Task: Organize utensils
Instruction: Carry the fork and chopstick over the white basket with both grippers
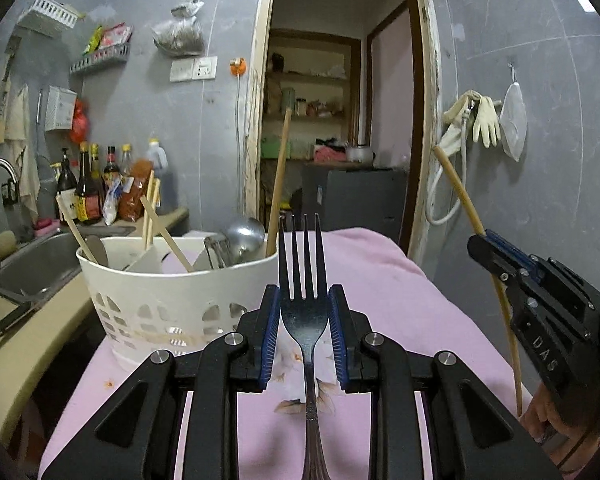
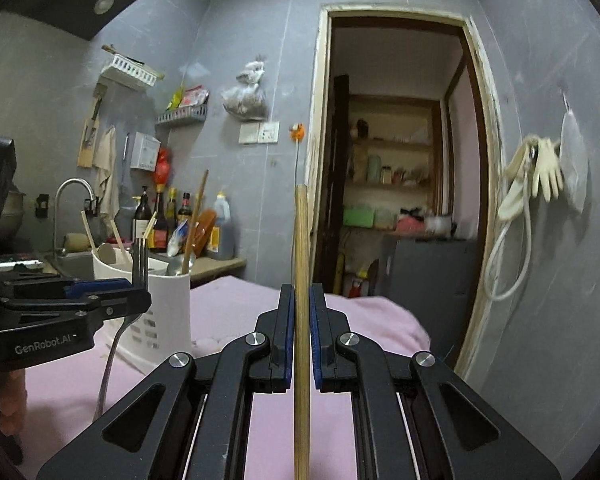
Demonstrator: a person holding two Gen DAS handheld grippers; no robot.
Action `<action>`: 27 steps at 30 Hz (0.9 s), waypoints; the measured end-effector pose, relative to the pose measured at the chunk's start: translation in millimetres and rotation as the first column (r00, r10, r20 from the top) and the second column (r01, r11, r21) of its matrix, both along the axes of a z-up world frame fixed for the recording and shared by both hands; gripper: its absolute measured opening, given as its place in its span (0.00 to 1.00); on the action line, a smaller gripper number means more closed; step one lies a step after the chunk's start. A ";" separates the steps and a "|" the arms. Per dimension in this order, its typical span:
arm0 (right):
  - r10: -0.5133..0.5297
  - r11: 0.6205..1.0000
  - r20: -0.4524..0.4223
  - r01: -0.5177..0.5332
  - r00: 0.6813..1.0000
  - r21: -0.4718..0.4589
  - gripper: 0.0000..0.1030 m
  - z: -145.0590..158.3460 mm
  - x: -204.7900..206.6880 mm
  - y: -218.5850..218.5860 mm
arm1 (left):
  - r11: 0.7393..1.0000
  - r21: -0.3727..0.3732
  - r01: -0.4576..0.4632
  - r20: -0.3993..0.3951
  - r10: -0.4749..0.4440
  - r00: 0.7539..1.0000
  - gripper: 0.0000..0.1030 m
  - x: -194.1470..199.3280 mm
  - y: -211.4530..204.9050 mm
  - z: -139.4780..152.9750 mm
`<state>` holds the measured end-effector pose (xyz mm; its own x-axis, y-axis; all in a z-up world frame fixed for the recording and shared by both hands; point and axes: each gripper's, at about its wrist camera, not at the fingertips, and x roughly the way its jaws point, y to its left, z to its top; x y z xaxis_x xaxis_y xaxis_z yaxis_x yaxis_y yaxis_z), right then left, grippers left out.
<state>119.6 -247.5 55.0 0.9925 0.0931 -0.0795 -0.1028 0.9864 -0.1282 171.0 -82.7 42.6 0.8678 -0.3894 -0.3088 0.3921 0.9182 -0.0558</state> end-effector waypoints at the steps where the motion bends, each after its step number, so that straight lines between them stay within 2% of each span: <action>1: 0.003 1.000 -0.002 -0.003 1.000 -0.002 0.05 -0.1 1.2 2.2 | 1.000 -0.001 0.000 0.005 0.000 1.000 0.20 -2.0 3.6 0.4; 6: 0.006 1.000 -0.014 -0.006 1.000 0.008 0.05 -1.6 2.7 -0.7 | 1.000 -0.009 -0.001 0.023 0.002 1.000 0.20 -8.5 10.6 0.9; 16: -0.016 1.000 0.041 0.015 0.999 0.015 0.05 1.9 -5.4 -4.0 | 1.000 -0.010 0.013 0.053 -0.012 0.999 0.20 -15.1 11.5 6.3; 27: -0.017 1.000 0.053 0.016 0.998 0.023 0.05 4.1 -6.9 -2.9 | 1.000 -0.026 0.010 0.077 -0.008 0.997 0.20 -19.0 13.5 11.2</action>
<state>112.7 -250.5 59.1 0.9967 0.0781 -0.0242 -0.0803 0.9906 -0.1106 152.0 -69.2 53.8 0.8848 -0.4045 -0.2312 0.4045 0.9132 -0.0495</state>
